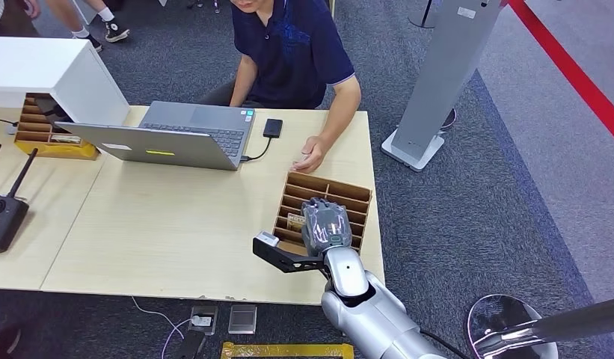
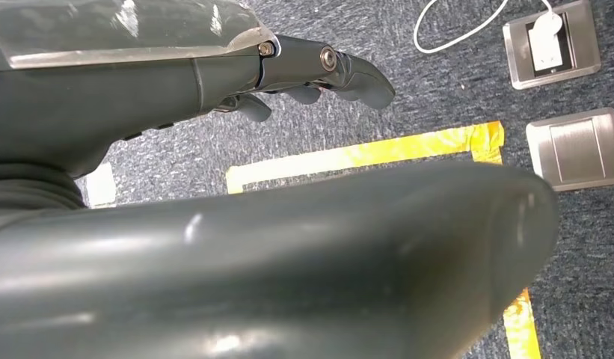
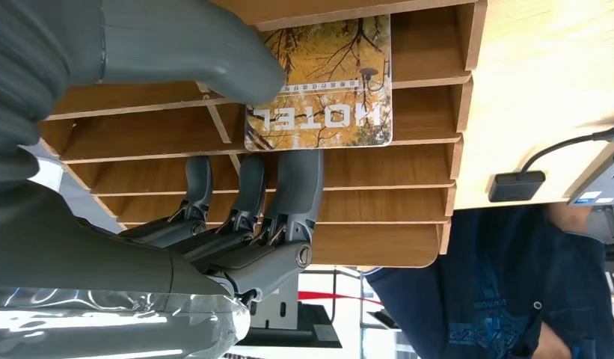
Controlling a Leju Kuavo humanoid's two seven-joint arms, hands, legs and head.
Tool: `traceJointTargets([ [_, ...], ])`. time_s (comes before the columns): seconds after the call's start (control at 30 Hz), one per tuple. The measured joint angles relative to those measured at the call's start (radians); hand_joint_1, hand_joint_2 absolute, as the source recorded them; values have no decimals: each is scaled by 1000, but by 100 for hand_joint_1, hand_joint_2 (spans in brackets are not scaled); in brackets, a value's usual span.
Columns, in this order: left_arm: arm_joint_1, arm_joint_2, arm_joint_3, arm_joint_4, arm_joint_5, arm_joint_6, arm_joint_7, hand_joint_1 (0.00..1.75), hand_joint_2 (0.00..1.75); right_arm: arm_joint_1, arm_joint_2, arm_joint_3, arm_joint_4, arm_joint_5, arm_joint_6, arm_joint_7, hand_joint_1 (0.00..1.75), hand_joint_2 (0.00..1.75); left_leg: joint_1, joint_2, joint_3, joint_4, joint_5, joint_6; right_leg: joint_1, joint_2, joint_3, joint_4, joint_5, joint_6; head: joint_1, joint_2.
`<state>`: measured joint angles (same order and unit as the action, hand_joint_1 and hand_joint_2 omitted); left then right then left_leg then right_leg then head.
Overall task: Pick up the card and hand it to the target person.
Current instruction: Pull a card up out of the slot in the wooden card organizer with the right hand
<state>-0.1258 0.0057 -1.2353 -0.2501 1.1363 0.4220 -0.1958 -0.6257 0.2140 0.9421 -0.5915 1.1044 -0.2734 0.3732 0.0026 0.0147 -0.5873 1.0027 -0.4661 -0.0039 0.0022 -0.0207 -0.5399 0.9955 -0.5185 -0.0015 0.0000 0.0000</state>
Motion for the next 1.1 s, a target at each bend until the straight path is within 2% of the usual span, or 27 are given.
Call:
traceJointTargets([
  [0.27,0,-2,1,1,-1,1,-3,0,0,2,4,-1,8,-6,-12,-5,135,175,0,-1,1,-1,1,0,0,0,1,-1,0,0,0,0],
  [0.67,0,-2,4,2,-1,5,0,0,0,-9,12,-18,-5,-50,-26,-29,135,175,0,0,1,-1,1,-1,0,1,1,0,0,0,0,0],
  [1.1,1,-6,16,3,7,14,3,0,0,-24,-11,-21,-127,-108,-17,-53,134,175,0,0,0,1,1,0,0,0,-1,1,0,0,0,0],
])
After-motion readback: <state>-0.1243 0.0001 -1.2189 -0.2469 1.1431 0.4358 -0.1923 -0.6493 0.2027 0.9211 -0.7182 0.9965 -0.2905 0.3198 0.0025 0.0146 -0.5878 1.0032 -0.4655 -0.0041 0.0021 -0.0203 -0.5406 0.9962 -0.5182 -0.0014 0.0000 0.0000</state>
